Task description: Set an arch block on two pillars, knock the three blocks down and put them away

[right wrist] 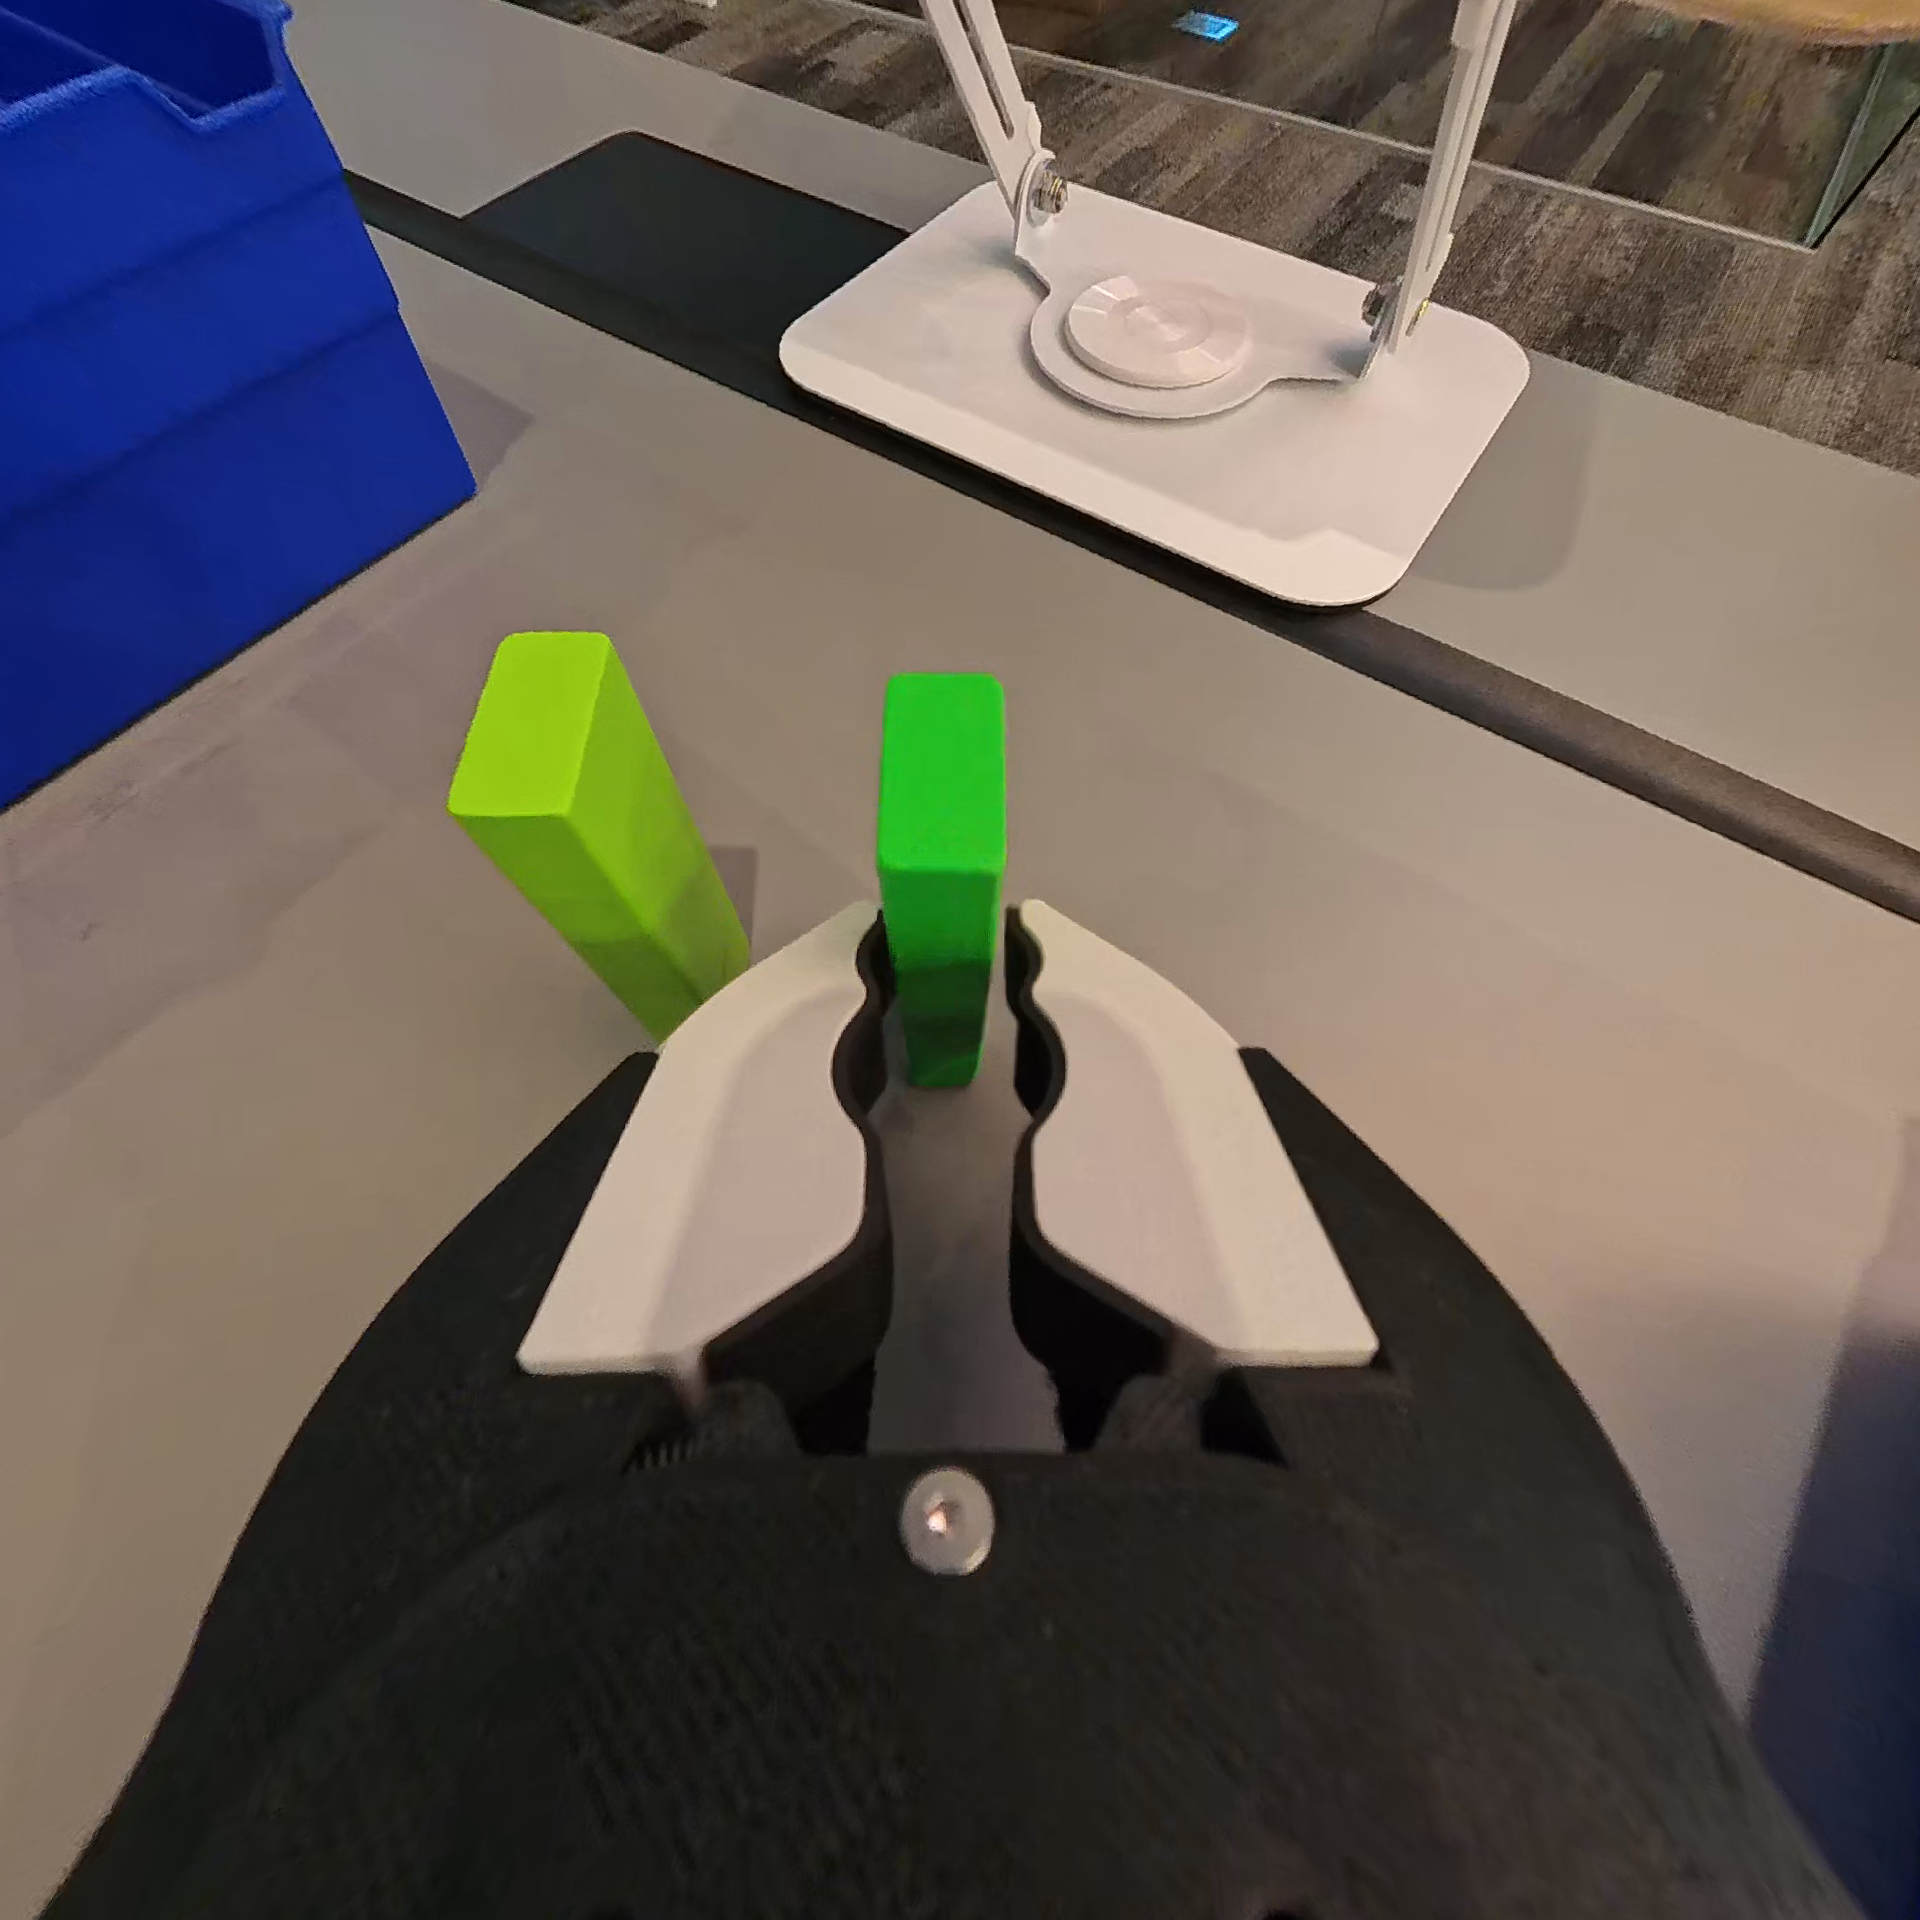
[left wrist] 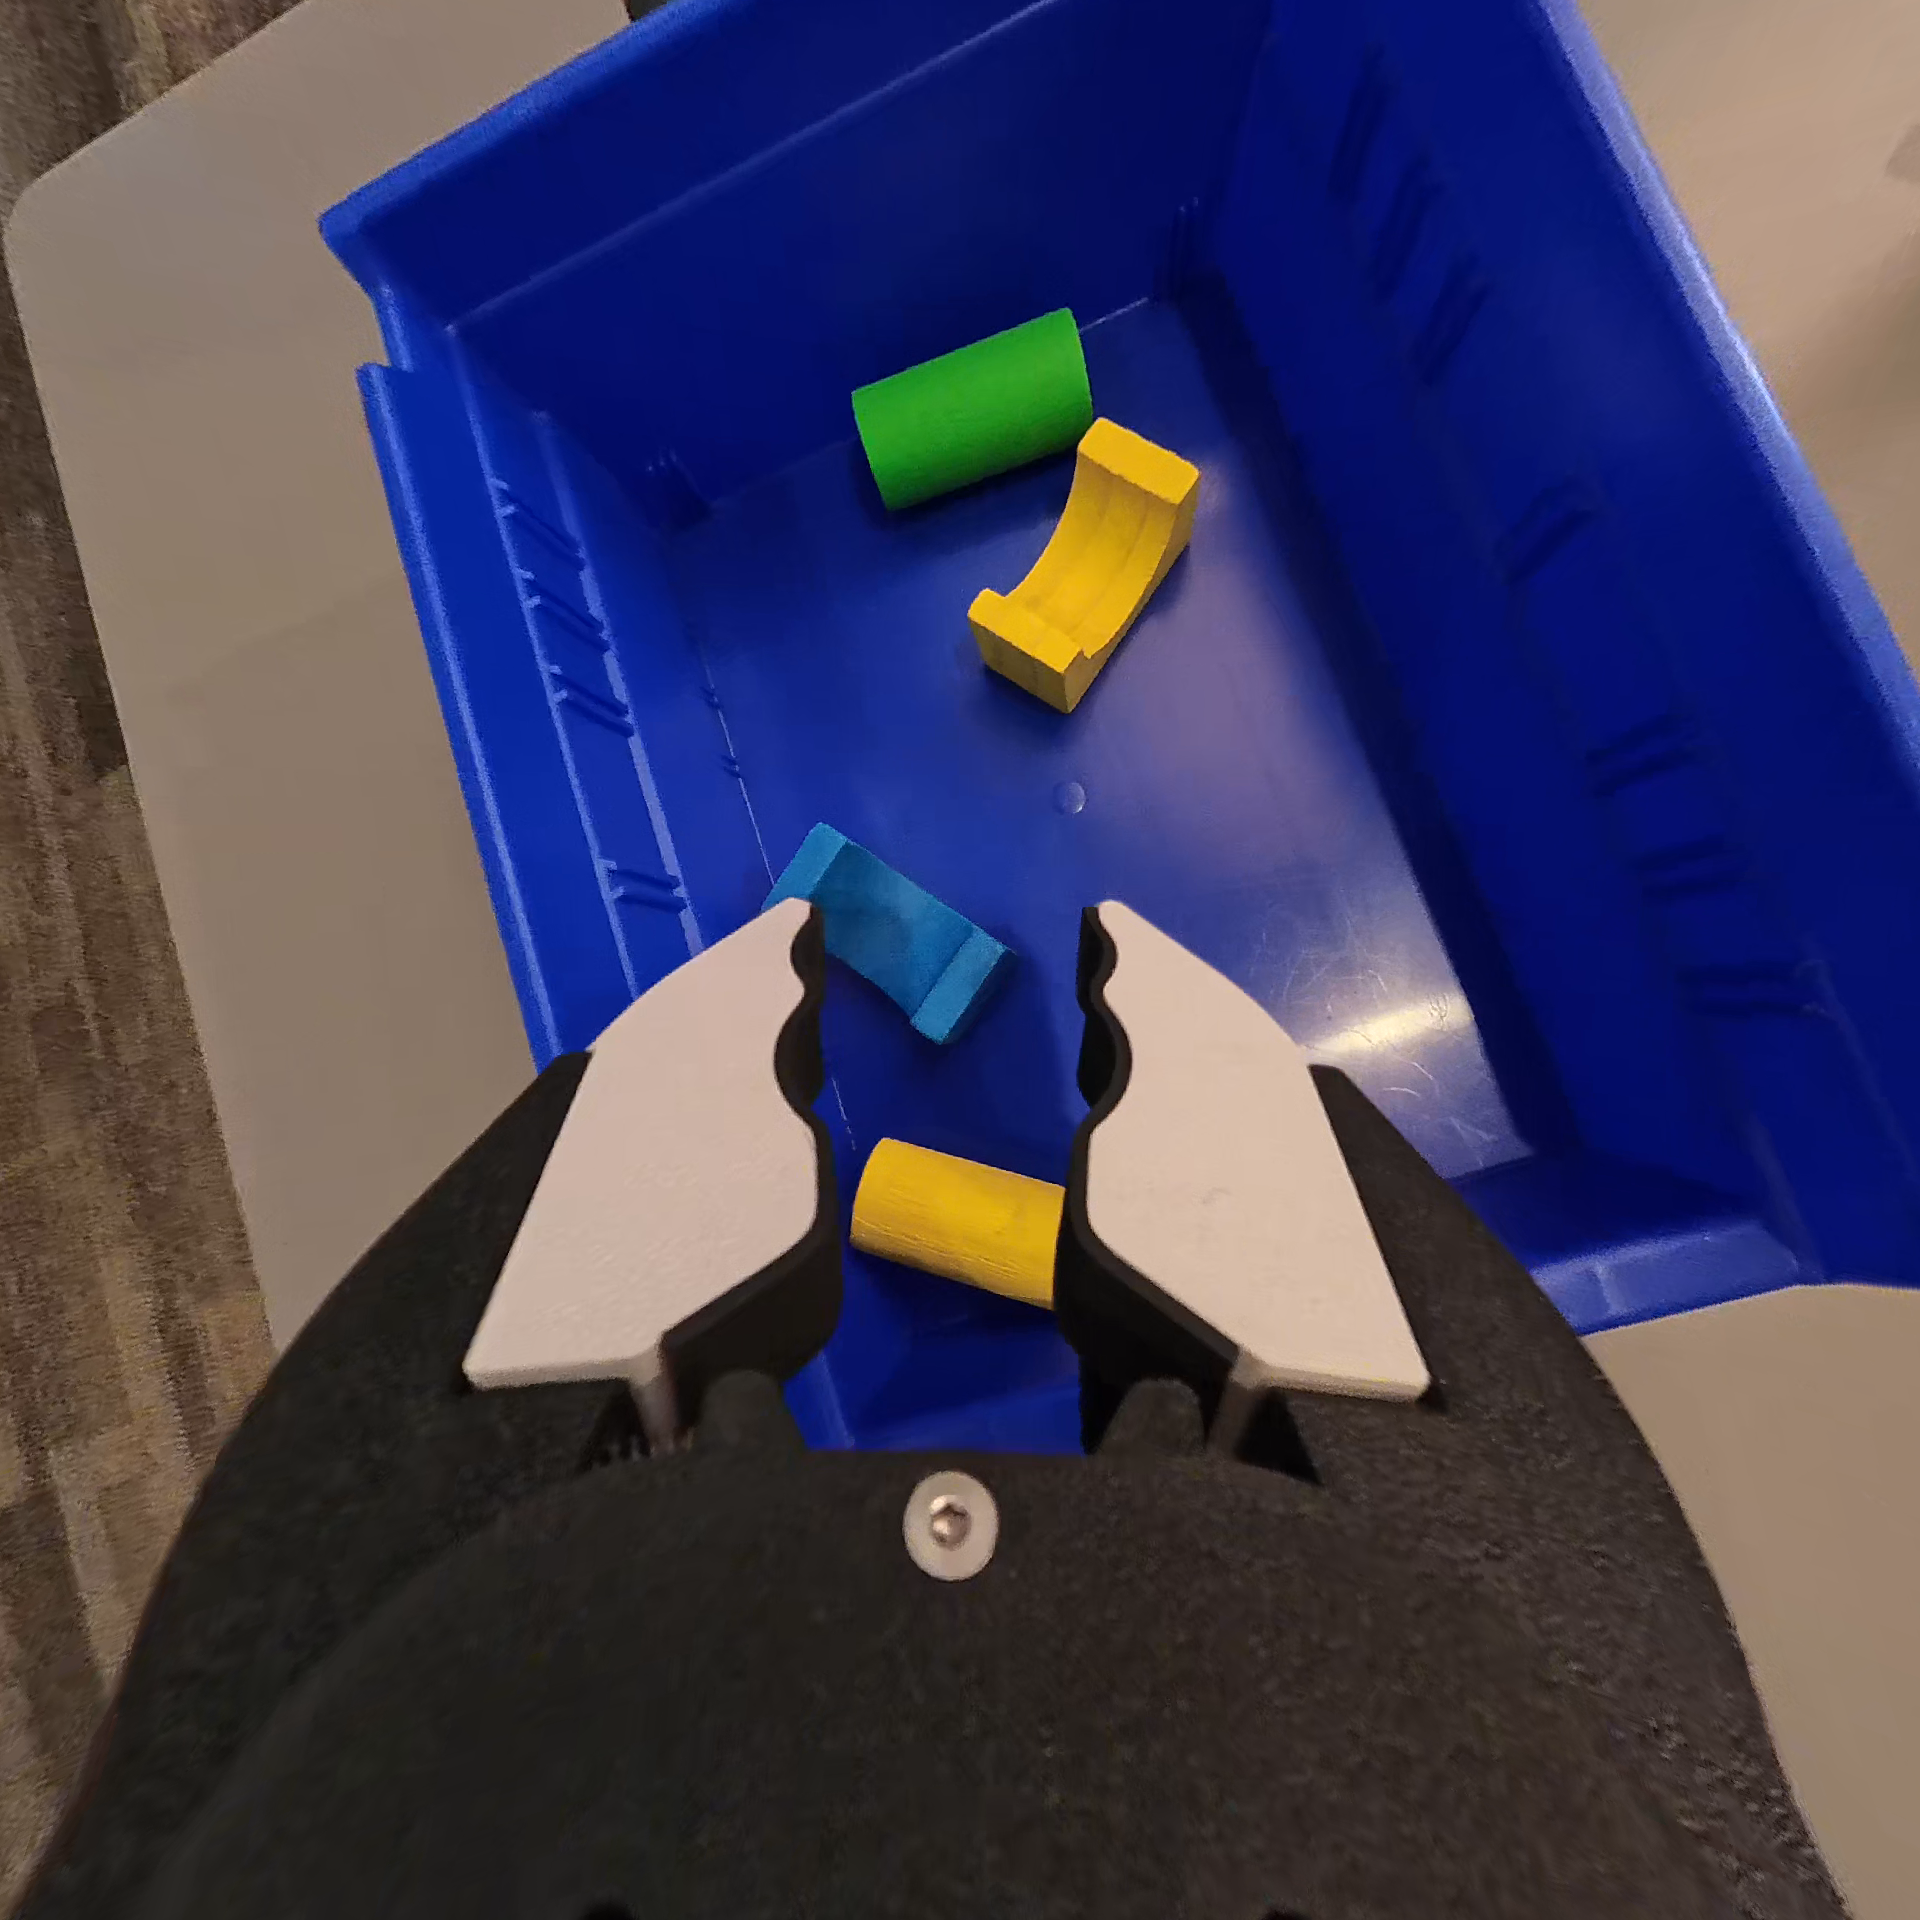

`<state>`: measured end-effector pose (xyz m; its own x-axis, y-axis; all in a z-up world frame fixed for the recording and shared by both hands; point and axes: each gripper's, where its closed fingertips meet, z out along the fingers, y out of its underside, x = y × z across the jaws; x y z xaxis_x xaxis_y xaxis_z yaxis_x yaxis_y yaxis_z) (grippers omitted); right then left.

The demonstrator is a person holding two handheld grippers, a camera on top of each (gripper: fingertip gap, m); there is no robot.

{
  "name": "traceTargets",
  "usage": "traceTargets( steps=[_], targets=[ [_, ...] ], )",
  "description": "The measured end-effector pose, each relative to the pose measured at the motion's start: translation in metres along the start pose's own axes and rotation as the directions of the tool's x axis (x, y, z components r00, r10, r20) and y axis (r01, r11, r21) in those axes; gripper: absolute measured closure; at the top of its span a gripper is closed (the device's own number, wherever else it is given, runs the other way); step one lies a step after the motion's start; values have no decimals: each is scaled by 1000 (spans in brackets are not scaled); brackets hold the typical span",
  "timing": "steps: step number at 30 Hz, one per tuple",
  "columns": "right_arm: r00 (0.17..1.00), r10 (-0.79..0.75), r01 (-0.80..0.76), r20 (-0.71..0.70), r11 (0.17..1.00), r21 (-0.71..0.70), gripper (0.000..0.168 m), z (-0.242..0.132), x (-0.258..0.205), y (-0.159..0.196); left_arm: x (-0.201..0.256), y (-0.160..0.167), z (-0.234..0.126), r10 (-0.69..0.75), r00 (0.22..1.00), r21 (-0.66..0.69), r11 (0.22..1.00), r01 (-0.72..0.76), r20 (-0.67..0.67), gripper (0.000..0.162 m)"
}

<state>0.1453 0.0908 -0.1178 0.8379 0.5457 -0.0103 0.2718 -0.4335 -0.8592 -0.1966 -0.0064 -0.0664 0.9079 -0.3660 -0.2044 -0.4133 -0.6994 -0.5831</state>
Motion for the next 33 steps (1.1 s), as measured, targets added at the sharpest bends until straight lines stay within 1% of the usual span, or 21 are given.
traceTargets(
  steps=[4, 6, 8, 11, 15, 19, 21, 23, 25, 29, 31, 33],
  targets=[
    [1000, -3, 5, -23, 999, 47, 124, -6, 3, -11, 1, 3, 4, 88, 996, -32, 996, -88, -8, 117],
    [1000, -16, 18, -22, 996, 90, 121, -13, 2, -21, 3, 7, 8, 149, 989, -69, 986, -150, -24, 119],
    [999, -22, 28, -40, 989, 144, 116, -23, 4, -33, 0, 11, 13, 222, 975, -110, 969, -222, -11, 119],
    [998, -24, 35, -55, 974, 225, 113, -41, 5, -53, -4, 20, 20, 354, 935, -182, 919, -349, -6, 123],
    [998, -32, 50, -60, 940, 339, 110, -70, 4, -82, -2, 33, 31, 454, 889, -281, 848, -449, -50, 121],
    [1000, 3, 5, -15, 863, 504, 110, -111, 5, -114, -4, 40, 42, 492, 868, -356, 802, -479, -60, 119],
    [1000, 12, -18, 13, 832, 554, 110, -127, 6, -126, -1, 43, 48, 501, 862, -372, 789, -490, -74, 123],
    [999, 25, -34, 23, 814, 580, 110, -138, 10, -132, 2, 48, 52, 508, 857, -402, 769, -497, -89, 128],
    [999, 35, -49, 35, 802, 595, 110, -145, 14, -136, 0, 55, 55, 515, 853, -441, 748, -496, -87, 143],
    [997, 57, -80, 58, 798, 597, 110, -147, 19, -137, -2, 57, 54, 525, 848, -477, 727, -494, -77, 144],
    [996, 57, -88, 72, 804, 588, 110, -145, 18, -136, 0, 56, 52, 499, 862, -482, 735, -476, -91, 145],
    [995, 51, -90, 84, 805, 586, 110, -143, 15, -136, 3, 43, 47, 446, 892, -416, 798, -436, -81, 145]
  ],
)
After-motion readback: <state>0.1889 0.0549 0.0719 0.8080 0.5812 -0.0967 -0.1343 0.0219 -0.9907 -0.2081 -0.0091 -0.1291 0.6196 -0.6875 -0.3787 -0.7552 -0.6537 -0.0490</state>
